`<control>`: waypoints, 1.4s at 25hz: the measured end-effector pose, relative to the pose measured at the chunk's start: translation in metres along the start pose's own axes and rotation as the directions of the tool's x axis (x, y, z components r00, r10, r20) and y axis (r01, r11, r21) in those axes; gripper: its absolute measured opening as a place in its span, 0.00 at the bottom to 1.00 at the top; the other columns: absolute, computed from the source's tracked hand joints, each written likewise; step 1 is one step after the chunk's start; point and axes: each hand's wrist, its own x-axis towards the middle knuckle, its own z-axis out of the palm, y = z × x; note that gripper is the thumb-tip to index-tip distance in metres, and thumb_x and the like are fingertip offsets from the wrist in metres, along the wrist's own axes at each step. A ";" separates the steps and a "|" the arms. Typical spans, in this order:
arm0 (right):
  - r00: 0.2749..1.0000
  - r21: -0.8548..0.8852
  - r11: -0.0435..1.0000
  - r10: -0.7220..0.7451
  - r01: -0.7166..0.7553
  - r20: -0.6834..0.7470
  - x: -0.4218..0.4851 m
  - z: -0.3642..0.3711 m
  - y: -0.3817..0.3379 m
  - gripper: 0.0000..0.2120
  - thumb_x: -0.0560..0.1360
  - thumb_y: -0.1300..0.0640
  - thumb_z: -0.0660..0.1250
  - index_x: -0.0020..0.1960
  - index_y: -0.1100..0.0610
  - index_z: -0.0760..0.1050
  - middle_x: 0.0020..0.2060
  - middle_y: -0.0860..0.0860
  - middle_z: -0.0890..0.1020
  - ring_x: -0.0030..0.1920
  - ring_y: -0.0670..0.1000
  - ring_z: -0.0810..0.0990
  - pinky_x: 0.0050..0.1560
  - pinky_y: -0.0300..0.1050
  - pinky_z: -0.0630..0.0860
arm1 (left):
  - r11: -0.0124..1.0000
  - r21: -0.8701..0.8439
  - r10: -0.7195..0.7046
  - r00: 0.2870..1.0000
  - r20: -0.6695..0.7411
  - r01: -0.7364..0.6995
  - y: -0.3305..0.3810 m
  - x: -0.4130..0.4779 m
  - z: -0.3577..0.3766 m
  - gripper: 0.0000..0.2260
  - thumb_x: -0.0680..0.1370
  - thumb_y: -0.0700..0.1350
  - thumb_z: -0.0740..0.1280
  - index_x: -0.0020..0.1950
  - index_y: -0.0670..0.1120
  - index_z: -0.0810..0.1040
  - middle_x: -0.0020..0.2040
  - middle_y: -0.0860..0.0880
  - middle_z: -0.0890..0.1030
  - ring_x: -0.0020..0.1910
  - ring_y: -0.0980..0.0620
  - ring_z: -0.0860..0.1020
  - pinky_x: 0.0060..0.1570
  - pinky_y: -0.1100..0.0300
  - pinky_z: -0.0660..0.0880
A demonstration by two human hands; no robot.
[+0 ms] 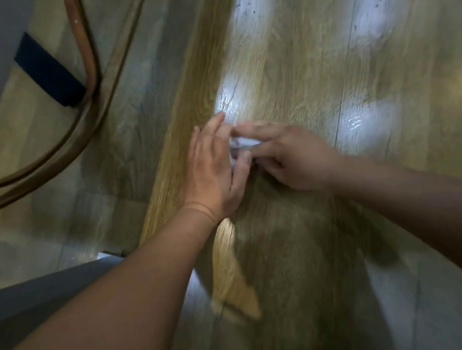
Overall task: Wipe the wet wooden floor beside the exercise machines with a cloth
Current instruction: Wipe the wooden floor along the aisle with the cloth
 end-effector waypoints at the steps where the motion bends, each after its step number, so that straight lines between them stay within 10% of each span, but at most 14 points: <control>1: 0.996 -0.028 0.998 0.051 -0.053 -0.069 0.001 -0.006 0.008 0.21 0.79 0.52 0.55 0.62 0.52 0.82 0.69 0.58 0.76 0.69 0.63 0.74 0.62 0.63 0.76 | 0.999 0.044 0.009 1.000 0.018 -0.010 0.001 0.001 0.001 0.19 0.79 0.49 0.58 0.65 0.41 0.72 0.71 0.40 0.72 0.73 0.41 0.67 0.71 0.35 0.60; 17: 0.860 0.014 0.860 0.511 -0.510 -0.018 -0.174 -0.001 -0.127 0.28 0.80 0.60 0.61 0.79 0.58 0.60 0.74 0.57 0.69 0.73 0.59 0.65 0.71 0.49 0.62 | 0.970 0.127 0.156 0.931 0.329 -0.207 0.117 -0.107 -0.023 0.10 0.73 0.41 0.63 0.52 0.41 0.78 0.48 0.40 0.81 0.53 0.39 0.74 0.55 0.50 0.68; 23: 0.827 0.133 0.822 0.561 -0.554 -0.021 -0.263 0.038 -0.219 0.13 0.76 0.59 0.64 0.60 0.55 0.78 0.49 0.54 0.72 0.52 0.58 0.73 0.49 0.50 0.76 | 0.985 0.082 0.076 0.817 0.571 -0.149 0.191 -0.240 -0.046 0.19 0.73 0.39 0.58 0.62 0.38 0.78 0.55 0.40 0.82 0.58 0.39 0.77 0.63 0.56 0.66; 28: 0.850 0.090 0.851 0.523 -0.517 -0.065 -0.258 0.023 -0.157 0.15 0.76 0.55 0.66 0.62 0.53 0.80 0.58 0.57 0.76 0.54 0.60 0.78 0.51 0.49 0.76 | 0.937 0.319 -0.141 0.684 0.716 -0.141 0.198 -0.214 -0.016 0.32 0.80 0.41 0.53 0.78 0.36 0.37 0.79 0.37 0.38 0.78 0.39 0.37 0.77 0.46 0.39; 31: 0.715 -0.028 0.724 0.674 -0.689 -0.186 -0.233 -0.007 -0.098 0.16 0.79 0.54 0.65 0.66 0.50 0.79 0.65 0.55 0.74 0.64 0.59 0.72 0.63 0.52 0.69 | 0.952 0.291 -0.132 0.729 0.671 -0.096 0.208 -0.128 0.022 0.34 0.81 0.48 0.54 0.79 0.38 0.40 0.80 0.40 0.39 0.79 0.42 0.38 0.76 0.43 0.39; 35: 0.734 -0.177 0.713 0.650 -0.678 -0.198 -0.232 -0.025 -0.075 0.20 0.80 0.53 0.60 0.71 0.47 0.72 0.65 0.53 0.76 0.64 0.59 0.72 0.57 0.54 0.71 | 0.975 0.173 -0.021 0.721 0.693 -0.139 0.204 -0.090 0.028 0.31 0.81 0.47 0.54 0.81 0.43 0.45 0.81 0.44 0.41 0.80 0.45 0.39 0.77 0.42 0.43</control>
